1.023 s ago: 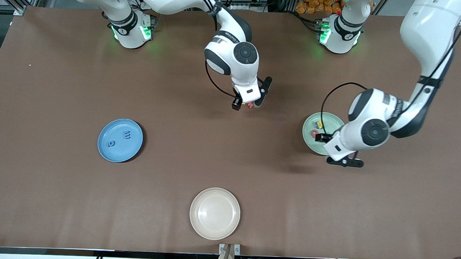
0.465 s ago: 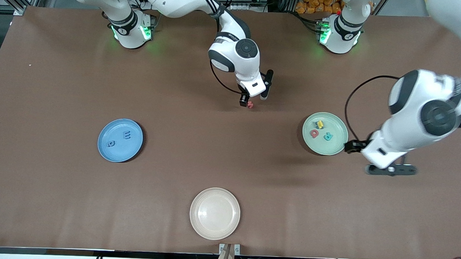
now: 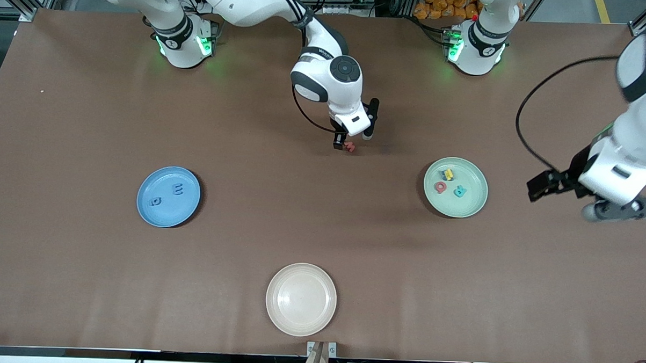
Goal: Sort upper and lower case letters into plates
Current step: 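Grasp the yellow u with the right gripper while the left gripper retracts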
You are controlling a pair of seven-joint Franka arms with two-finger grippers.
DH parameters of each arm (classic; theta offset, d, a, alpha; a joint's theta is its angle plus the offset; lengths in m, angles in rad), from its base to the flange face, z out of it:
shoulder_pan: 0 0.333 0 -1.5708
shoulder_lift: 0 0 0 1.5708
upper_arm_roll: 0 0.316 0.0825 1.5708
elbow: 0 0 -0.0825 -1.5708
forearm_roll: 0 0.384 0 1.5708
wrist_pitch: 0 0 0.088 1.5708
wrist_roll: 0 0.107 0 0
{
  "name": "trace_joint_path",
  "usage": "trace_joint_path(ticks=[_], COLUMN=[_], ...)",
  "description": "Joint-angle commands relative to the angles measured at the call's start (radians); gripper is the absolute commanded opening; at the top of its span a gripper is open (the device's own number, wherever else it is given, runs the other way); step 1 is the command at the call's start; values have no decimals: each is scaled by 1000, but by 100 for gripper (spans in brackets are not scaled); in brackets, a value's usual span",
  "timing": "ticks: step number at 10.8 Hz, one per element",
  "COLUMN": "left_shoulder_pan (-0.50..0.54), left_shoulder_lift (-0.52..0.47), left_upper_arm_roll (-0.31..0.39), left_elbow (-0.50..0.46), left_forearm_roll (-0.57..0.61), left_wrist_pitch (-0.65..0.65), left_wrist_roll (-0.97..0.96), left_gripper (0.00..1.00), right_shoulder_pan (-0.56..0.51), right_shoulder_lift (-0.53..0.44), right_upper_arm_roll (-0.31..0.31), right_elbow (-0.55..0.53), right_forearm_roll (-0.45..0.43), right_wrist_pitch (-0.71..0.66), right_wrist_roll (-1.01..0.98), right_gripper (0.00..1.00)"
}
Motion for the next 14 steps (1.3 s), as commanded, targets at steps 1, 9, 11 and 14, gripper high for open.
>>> trace_joint_path(ticks=[1,9,11,14], left_shoulder_pan=[22,-33,-270,-359], left_shoulder_lift=[0,-31,-55,-109], left_upper_arm_roll=[-3,113,405,529], left_elbow=[22,51,40,-15], left_forearm_roll=[-65,-117,-169,-180], left_wrist_pitch=[-48,-113,-113,-113], left_wrist_roll=[11,82,188,276], left_gripper=[100,100,100,100], right_shoulder_pan=[-6,1,1,1], right_shoulder_lift=[12,48,51,65], right_upper_arm_roll=[9,9,9,9], right_elbow=[-7,2,5,14], right_forearm_roll=[-25,-53,-54,-56], right_wrist_pitch=[11,25,25,27], right_wrist_roll=[2,17,19,19], right_gripper=[66,61,58,56])
